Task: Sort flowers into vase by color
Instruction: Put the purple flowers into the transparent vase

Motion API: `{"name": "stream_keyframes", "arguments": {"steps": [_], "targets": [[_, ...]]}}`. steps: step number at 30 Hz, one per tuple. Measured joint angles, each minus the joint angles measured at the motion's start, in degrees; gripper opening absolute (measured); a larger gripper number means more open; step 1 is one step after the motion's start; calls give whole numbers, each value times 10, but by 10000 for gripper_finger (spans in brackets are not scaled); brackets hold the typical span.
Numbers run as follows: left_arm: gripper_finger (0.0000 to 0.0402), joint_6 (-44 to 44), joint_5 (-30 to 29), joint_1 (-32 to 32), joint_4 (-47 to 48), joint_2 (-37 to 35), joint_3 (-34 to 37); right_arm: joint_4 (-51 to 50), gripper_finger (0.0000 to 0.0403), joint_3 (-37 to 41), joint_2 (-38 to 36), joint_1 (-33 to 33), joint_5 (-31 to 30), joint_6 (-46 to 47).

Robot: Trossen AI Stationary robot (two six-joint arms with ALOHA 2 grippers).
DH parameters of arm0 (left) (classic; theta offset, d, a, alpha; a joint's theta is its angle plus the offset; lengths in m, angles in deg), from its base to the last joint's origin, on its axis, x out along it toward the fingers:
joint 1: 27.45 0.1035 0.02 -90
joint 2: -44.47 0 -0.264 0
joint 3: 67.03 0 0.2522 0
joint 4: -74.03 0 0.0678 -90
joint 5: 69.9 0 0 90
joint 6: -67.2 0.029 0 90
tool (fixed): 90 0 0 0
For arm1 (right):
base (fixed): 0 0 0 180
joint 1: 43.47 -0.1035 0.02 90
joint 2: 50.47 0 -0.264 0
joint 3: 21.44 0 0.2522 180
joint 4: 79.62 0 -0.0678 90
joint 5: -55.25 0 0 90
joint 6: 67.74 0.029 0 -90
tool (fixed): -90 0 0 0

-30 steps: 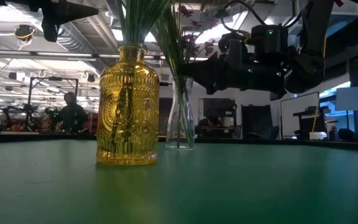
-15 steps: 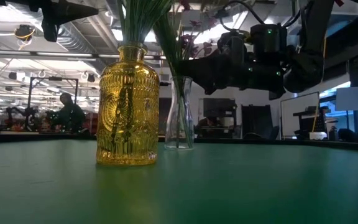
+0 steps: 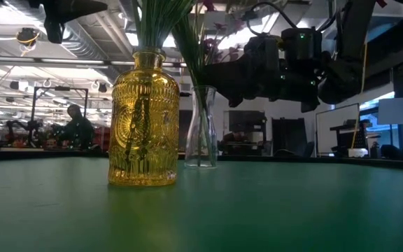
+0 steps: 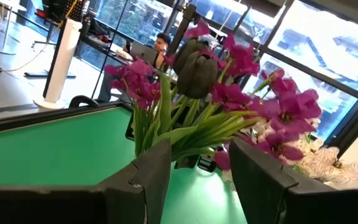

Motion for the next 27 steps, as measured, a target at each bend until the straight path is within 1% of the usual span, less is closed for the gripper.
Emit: {"name": "stream_keyframes", "arguments": {"steps": [6, 9, 12, 15, 19, 21, 24, 27], "targets": [[159, 5, -6, 0, 0, -9, 0, -1, 175, 0, -1, 0, 2, 0], [159, 5, -6, 0, 0, -12, 0, -23, 175, 1, -15, 0, 2, -1], [159, 16, -6, 0, 1, -12, 0, -78, 175, 1, -47, 0, 2, -5], [159, 24, -6, 0, 1, -15, 0, -163, 175, 1, -91, 0, 2, -25], [159, 35, -6, 0, 1, -18, 0, -276, 175, 2, -152, -1, -23, -48], [159, 38, -7, 0, 4, -23, 0, -302, 175, 2, -170, -1, -30, -48], [159, 53, -7, 0, 7, -27, 0, -308, 175, -2, -176, -1, -32, -48], [159, 63, -7, 0, 5, -31, 0, -346, 175, -29, -173, -1, -38, -50]]}}
